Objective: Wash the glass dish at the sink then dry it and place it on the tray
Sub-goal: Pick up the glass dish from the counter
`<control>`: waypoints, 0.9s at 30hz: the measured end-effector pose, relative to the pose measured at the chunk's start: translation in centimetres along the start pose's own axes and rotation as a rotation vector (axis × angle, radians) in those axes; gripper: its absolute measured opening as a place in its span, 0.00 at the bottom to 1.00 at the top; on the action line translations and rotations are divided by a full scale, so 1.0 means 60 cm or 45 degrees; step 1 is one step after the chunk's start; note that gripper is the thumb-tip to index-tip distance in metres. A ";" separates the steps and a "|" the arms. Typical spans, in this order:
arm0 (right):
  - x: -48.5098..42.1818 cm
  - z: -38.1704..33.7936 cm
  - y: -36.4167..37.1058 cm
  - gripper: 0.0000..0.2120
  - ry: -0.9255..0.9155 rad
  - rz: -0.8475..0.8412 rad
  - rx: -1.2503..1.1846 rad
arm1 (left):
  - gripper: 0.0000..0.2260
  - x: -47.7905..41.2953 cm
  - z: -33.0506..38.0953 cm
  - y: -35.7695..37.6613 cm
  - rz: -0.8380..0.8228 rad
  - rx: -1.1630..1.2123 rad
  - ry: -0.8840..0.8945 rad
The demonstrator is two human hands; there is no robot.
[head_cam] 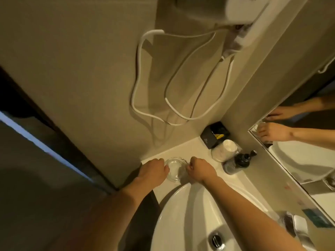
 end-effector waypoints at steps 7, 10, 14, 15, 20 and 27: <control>-0.030 0.011 0.030 0.14 0.009 -0.204 -0.101 | 0.17 -0.036 -0.010 0.028 -0.080 0.076 -0.057; -0.037 0.014 0.037 0.14 0.002 -0.217 -0.124 | 0.16 -0.045 -0.012 0.036 -0.089 0.096 -0.042; -0.046 0.011 0.041 0.14 0.016 -0.211 -0.160 | 0.12 -0.047 -0.007 0.038 -0.065 0.203 -0.028; -0.048 0.010 0.042 0.14 0.018 -0.208 -0.160 | 0.11 -0.047 -0.006 0.038 -0.052 0.231 -0.036; -0.049 0.004 0.038 0.12 0.022 -0.192 -0.147 | 0.10 -0.045 -0.009 0.038 -0.010 0.389 -0.093; -0.035 -0.003 0.018 0.19 0.037 -0.111 -0.239 | 0.09 -0.031 -0.006 0.001 0.024 0.542 -0.079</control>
Point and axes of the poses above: each hand's wrist, its own x-axis away from the middle knuckle, its own y-axis out of the palm, z = x × y, the point moved 5 cm from there along -x, towards the middle knuckle, and after that the axes turned 1 degree about x, right-handed, at the moved point
